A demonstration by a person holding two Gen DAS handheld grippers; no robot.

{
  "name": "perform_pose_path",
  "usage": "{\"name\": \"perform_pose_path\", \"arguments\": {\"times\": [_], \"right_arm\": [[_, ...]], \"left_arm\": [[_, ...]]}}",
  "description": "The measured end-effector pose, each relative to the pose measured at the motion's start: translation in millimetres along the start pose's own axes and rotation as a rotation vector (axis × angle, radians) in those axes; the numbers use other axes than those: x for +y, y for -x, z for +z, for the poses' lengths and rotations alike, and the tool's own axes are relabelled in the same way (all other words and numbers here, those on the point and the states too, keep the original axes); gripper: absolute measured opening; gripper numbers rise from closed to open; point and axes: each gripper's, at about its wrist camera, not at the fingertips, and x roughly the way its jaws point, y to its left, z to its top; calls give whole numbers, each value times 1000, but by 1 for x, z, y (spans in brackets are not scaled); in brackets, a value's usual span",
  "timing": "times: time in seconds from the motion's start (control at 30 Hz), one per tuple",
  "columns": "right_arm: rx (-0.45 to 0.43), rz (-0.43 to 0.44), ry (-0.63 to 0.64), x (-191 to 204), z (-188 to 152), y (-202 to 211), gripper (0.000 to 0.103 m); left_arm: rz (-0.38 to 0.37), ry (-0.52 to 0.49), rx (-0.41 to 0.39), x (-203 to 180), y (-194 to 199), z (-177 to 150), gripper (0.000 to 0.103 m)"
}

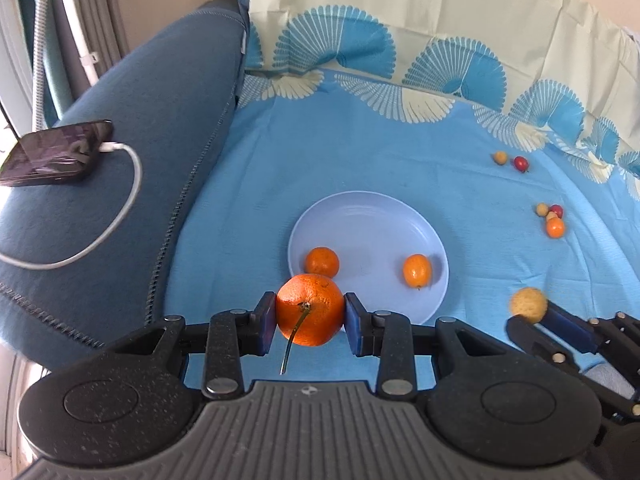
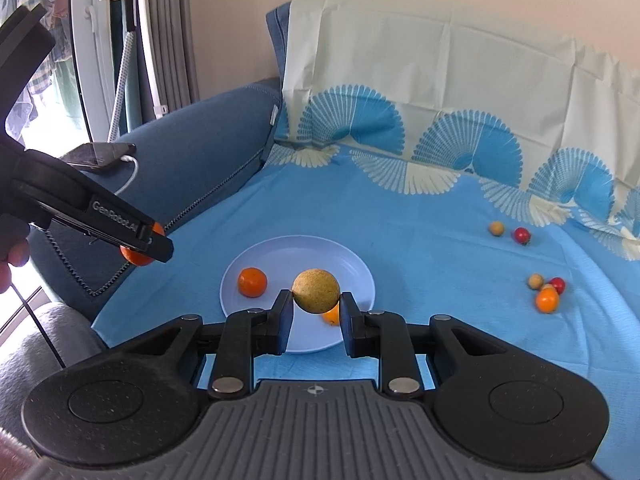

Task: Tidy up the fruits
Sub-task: 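Carry the stemmed orange and the yellow fruit over the plate, then open both grippers to drop the orange and yellow fruit onto the plate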

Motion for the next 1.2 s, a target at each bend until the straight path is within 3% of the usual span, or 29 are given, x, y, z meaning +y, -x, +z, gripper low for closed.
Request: {"name": "perform_pose_path", "arguments": {"times": [0.5, 0.77, 0.8, 0.83, 0.87, 0.9, 0.97, 1.03, 1.2], "right_arm": [[128, 10, 28, -2, 3, -114, 26], [198, 18, 47, -1, -4, -155, 26], [204, 20, 49, -1, -4, -158, 26], [208, 23, 52, 0, -3, -161, 27], [211, 30, 57, 0, -3, -163, 27], [216, 36, 64, 0, -2, -165, 30], [219, 46, 69, 0, 1, -166, 57], [200, 32, 64, 0, 4, -159, 73], [173, 16, 42, -8, 9, -126, 90]], "left_arm": [[20, -58, 117, -17, -111, 34, 39], [52, -81, 165, -19, -155, 44, 40], [48, -83, 165, -20, -157, 45, 48], [39, -86, 164, -20, -158, 46, 74], [38, -83, 157, -19, -158, 48, 89], [45, -76, 134, -18, -155, 49, 103], [49, -81, 75, -18, -144, 51, 103], [50, -101, 60, -19, -134, 50, 103], [95, -89, 47, -13, -98, 32, 103]]}}
